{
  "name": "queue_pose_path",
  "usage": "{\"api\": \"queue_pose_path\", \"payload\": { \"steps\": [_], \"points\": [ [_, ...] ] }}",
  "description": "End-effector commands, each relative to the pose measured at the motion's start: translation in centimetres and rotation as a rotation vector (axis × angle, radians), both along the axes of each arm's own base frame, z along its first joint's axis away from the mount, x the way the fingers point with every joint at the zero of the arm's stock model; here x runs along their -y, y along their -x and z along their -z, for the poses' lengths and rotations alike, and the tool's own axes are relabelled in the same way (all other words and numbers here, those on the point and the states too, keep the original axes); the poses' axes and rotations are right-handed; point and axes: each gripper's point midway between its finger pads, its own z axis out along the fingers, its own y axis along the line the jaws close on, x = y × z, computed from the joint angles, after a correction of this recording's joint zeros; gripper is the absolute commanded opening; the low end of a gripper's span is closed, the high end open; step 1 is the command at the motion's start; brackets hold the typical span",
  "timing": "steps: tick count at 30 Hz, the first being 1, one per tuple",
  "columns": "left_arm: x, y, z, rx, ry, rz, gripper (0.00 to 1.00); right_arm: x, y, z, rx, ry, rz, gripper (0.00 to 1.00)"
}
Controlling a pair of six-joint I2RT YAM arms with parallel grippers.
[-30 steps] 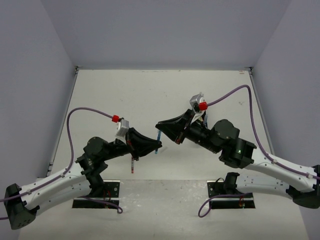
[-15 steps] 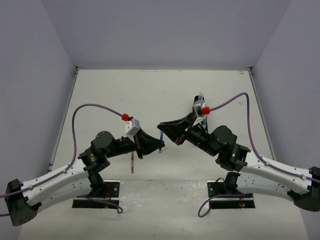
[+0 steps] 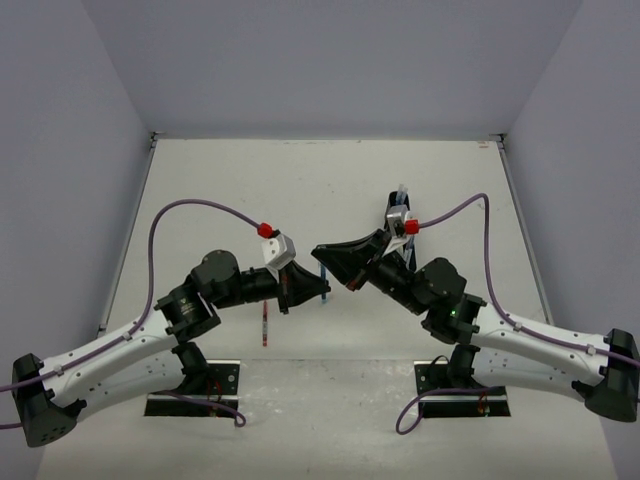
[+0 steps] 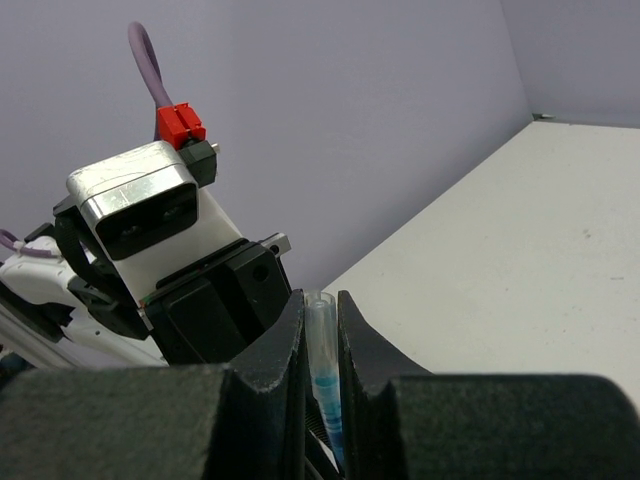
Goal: Sort the stationery into containers
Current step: Close the pen cap on the pen.
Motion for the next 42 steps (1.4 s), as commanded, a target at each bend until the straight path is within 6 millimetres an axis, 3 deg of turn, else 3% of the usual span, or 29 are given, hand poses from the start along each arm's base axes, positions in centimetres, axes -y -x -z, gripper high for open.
{"api": "queue_pose_path", "payload": {
  "steps": [1,8,17,22,25,29,32,34,37,42],
  "points": [
    [-3.8,-0.3,-17.6,0.428,0.456,-0.132,0.0,0.1,3.2,15.7,-0.251,0.43,-0.129,0.0],
    [-4.8,-0.9,-19.4,0.38,0.497,-0.101,0.0,0.3,3.7,18.7,-0.282,0.438,-0.142,0.0],
    [-4.9,-0.9,-20.3,0.364,0.528,-0.063,0.0,0.1,4.1,19.9,-0.292,0.434,-0.166,0.0],
    [-3.2,1.2,-15.7,0.358,0.468,0.118,0.0,0.4,2.8,15.1,-0.251,0.338,-0.105,0.0],
    [-2.1,2.8,-11.6,0.293,0.413,0.261,0.0,0.8,2.3,11.8,-0.205,0.311,-0.086,0.01],
    [-1.5,2.4,-7.0,0.165,0.358,0.262,0.0,1.7,1.6,7.8,-0.157,0.291,-0.051,0.21],
    [-1.3,0.5,-5.4,0.071,0.326,0.154,0.0,2.8,0.7,6.0,-0.132,0.296,0.013,0.27],
    [-0.9,0.0,-3.6,-0.007,0.274,0.144,0.0,4.0,0.2,4.1,-0.096,0.268,0.042,0.39],
    [-0.7,0.1,-2.4,-0.055,0.244,0.157,0.0,4.7,0.3,3.1,-0.084,0.262,0.02,0.58],
    [-0.7,0.1,-1.4,-0.075,0.232,0.154,0.0,4.9,1.0,2.6,-0.057,0.264,-0.011,0.56]
  ]
}}
